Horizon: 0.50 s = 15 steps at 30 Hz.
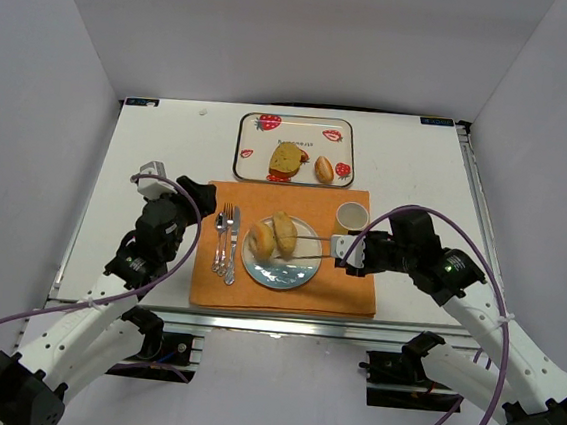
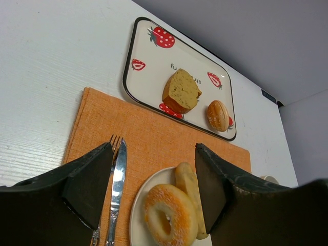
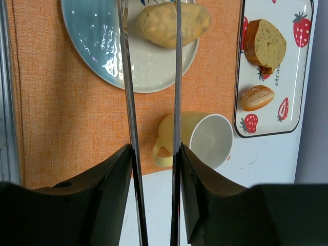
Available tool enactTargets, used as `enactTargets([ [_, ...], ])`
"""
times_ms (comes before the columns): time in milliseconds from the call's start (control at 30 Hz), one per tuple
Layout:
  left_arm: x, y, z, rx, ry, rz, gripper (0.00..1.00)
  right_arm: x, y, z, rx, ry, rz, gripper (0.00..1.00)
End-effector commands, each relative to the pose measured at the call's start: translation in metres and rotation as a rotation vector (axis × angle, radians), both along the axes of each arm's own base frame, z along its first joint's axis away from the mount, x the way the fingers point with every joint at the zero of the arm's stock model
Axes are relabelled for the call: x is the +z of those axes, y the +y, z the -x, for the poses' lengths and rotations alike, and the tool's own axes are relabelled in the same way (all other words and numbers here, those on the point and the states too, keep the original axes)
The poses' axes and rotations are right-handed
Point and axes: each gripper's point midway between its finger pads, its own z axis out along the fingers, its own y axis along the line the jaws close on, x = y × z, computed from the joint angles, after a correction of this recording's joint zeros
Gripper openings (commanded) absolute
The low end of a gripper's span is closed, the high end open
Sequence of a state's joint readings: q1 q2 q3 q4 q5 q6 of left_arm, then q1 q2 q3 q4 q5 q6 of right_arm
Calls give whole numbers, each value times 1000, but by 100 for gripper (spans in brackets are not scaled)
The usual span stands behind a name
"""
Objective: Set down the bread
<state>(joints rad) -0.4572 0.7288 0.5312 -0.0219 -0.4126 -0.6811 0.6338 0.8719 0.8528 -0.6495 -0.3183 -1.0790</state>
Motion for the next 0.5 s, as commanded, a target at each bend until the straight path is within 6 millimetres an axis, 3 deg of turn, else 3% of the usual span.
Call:
enactTargets([
  [0,4,0,-1,-3,-13,10,74,11,3,1,9,-14,-39,46],
  [167,4,0,-1,-3,-13,10,74,20,6,-4,-24,-24,-79,43],
  [300,4,-1,-1,-5,-13,12,71,47,14,-17,-133,0,-199,28],
  [333,4,-2,-1,-10,-14,13,66,49,16,-22,-172,25,-218,18],
  [400,5,-3,-1,-18,-15,13,56,58,16,-34,-293,86,-296,10],
  [433,5,-4,0,-22,-15,12,46,65,11,-48,-360,100,-329,0],
  [467,5,-5,0,-29,-14,12,41,70,6,-57,-416,113,-370,0],
])
